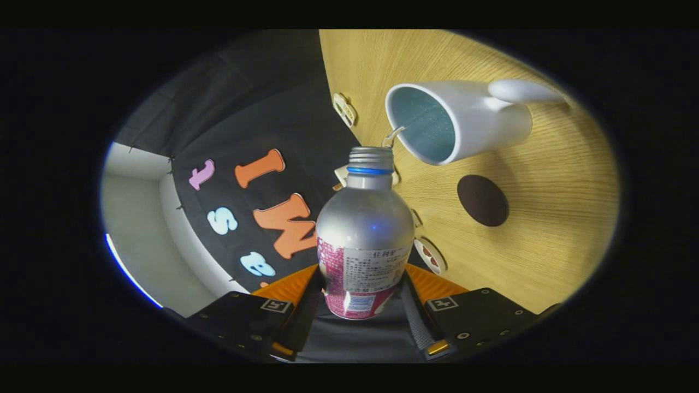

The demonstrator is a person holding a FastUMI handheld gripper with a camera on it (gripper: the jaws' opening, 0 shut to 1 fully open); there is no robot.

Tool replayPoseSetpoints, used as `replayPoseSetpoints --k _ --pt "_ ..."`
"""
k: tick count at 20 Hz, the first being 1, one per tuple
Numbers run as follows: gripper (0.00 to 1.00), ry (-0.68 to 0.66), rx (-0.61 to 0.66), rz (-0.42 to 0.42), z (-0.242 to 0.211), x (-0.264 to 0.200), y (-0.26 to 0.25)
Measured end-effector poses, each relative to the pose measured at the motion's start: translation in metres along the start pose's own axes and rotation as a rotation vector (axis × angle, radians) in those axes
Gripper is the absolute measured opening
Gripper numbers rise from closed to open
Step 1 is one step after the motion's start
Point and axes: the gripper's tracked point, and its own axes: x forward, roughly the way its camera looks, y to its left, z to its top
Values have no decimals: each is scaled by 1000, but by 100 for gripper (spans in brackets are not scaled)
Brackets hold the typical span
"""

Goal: Take the bottle from table, then pour the juice into the cup, finally place the bottle on the coaster

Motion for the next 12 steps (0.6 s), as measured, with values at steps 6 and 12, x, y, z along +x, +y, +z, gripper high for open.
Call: replayPoseSetpoints --k 6,12 --pt "75 4 32 27 -1 -1 12" --pt "75 3 75 60 -2 -5 28"
